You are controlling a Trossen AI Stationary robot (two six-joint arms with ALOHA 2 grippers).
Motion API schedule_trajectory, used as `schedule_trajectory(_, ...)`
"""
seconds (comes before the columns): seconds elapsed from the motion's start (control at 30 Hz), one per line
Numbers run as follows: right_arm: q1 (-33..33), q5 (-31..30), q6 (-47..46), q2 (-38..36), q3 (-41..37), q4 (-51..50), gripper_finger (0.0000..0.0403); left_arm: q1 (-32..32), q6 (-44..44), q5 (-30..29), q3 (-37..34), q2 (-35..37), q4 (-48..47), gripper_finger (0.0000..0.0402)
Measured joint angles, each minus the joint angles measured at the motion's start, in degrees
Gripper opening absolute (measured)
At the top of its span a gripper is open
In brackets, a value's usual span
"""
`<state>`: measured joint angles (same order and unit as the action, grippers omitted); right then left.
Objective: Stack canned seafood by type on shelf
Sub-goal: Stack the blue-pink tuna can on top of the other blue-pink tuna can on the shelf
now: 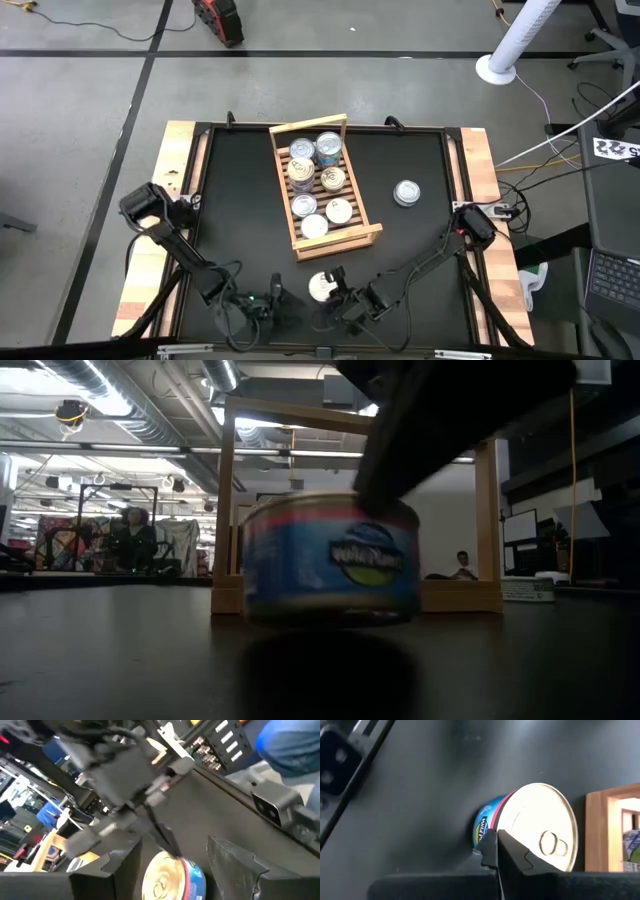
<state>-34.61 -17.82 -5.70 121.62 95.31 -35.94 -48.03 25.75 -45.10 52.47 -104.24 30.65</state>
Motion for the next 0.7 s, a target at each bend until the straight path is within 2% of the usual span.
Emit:
schedule_trajectory(0.33, 2.7, 2.1, -6.7, -0.2, 2.7, 0.3, 0.0000, 0.1, -2.1, 0.0, 0.0, -0.6, -8.0, 0.0219)
schedule_trajectory(0.53, 4.4, 2.6, -10.7, -0.2, 3.0, 2.2, 0.0000, 1.4, -7.9, 0.0, 0.0, -0.6, -13.7, 0.0219)
schedule_trajectory(0.7, 5.5, 4.3, -13.3, -0.3, 3.0, 3.7, 0.0000, 2.5, -9.2, -0.1, 0.0, -0.6, -15.7, 0.0219)
